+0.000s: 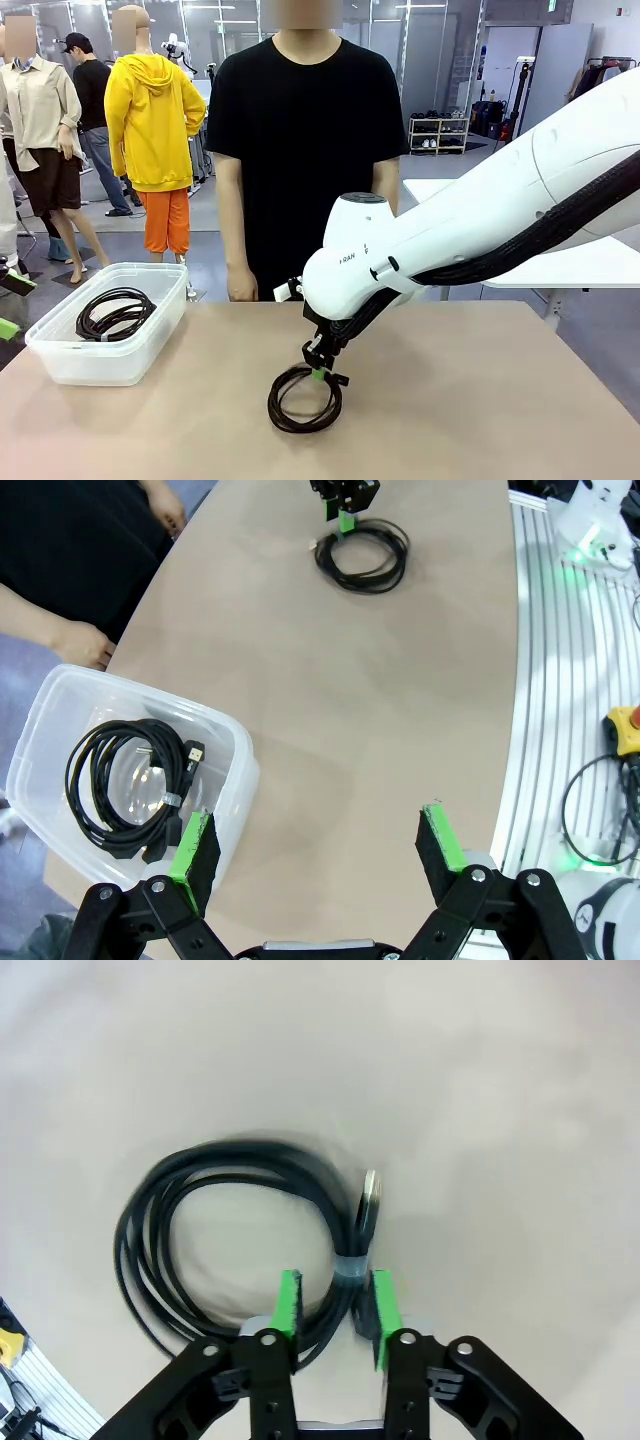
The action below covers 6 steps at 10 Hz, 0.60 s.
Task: Organize and store the cables.
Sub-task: Place the USB Extension Cable into the Organizing box.
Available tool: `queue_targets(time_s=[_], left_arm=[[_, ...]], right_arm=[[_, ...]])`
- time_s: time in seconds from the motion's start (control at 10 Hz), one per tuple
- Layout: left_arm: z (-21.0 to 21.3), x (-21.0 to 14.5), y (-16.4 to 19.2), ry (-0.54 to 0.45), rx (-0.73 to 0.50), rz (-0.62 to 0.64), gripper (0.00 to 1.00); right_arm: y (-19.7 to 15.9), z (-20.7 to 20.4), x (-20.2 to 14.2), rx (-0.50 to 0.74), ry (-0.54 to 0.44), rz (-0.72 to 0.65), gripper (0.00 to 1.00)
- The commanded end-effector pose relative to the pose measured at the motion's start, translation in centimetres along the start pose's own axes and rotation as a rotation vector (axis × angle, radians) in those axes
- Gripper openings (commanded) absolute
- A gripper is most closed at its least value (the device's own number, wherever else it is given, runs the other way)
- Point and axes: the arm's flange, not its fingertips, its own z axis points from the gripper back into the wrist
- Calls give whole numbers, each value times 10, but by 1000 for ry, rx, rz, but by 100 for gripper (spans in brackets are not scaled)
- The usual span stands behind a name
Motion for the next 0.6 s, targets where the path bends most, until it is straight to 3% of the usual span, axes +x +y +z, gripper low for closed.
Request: queue_targets(time_s=[0.0,0.2,0.3,0.4,0.5], left_arm=[[0,-1,1,-21,-9,-15,100],[0,-1,1,-21,-9,-15,100],[0,-1,1,-21,-9,-15,100],[0,-1,1,-21,-9,-15,100],[0,-1,1,-21,-9,-15,100]], right_arm=[[0,13,-14,-28,-28,-34,100],[-6,31,-27,-38,-45,-30,100],[-10,41,-38,-39,-62,-24,93],[-17,54,-55,-37,-80,-13,100],[-23,63,-71,-35,-96,-5,100]])
